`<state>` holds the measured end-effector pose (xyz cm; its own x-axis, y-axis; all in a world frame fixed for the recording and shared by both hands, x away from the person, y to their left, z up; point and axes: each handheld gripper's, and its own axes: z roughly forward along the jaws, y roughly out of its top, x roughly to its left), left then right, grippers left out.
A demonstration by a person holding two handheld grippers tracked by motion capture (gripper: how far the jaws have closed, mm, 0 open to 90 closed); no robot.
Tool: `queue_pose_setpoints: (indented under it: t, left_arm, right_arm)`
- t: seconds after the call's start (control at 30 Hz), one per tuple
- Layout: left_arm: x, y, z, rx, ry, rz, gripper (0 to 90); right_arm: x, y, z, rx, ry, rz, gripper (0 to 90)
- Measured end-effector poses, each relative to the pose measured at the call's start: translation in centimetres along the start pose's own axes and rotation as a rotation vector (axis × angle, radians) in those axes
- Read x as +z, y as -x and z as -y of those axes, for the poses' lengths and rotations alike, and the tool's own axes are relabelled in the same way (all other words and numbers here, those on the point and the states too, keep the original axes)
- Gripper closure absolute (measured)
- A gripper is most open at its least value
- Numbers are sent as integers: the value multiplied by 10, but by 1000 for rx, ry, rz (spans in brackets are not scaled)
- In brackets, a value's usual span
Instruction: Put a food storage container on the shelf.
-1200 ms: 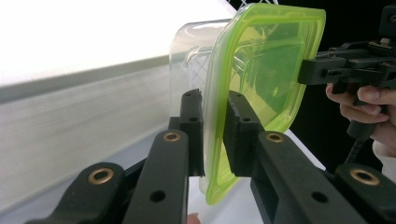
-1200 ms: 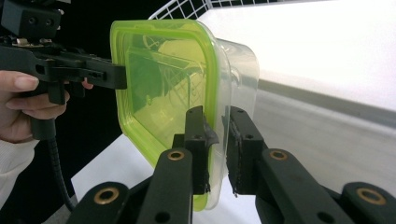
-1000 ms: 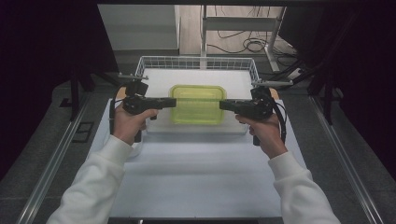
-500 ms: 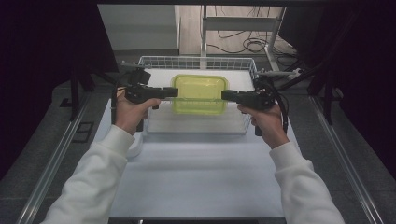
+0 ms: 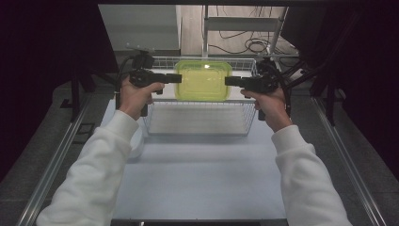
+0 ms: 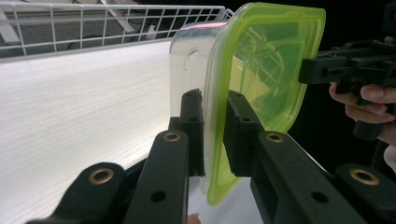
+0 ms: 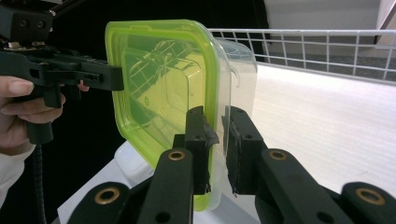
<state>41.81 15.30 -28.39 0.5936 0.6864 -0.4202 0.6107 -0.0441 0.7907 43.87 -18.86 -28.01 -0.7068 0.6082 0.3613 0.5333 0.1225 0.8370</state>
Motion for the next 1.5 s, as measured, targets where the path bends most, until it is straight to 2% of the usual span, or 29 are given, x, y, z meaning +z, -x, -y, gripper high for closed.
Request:
queue_pose_setpoints:
  t: [0.13, 0.4, 0.57, 0.63, 0.67, 0.73, 0.9, 1.23, 1.27, 1.4, 1.5]
  left_arm:
    - [7, -9, -4, -22, -16, 14, 793]
    - [19, -24, -10, -54, -59, 12, 793]
    - [34, -42, -9, -141, -110, 16, 794]
    - [38, -46, -10, -171, -104, 26, 793]
    - [39, -47, -11, -173, -106, 24, 793]
    - [41, -50, -14, -180, -109, 22, 794]
    - [48, -58, -23, -230, -127, 22, 793]
    - [64, -82, -25, -378, -102, 71, 767]
    - [65, -83, -25, -383, -101, 73, 763]
    - [68, -89, -24, -410, -101, 85, 750]
    - [68, -89, -22, -408, -93, 83, 742]
  right_arm:
    - [5, 9, -4, 20, -8, -4, 795]
    - [18, 25, -5, 72, -30, -15, 795]
    - [32, 35, -6, 127, -82, 10, 795]
    - [38, 40, -6, 140, -93, 25, 793]
    - [39, 43, -6, 169, -86, 11, 794]
    - [41, 47, -8, 180, -81, 5, 794]
    - [47, 56, -17, 226, -105, 15, 785]
    - [63, 71, -26, 364, -158, 45, 741]
    - [64, 71, -26, 388, -164, 42, 737]
    - [68, 73, -24, 426, -163, 48, 720]
    - [69, 74, -23, 423, -149, 60, 715]
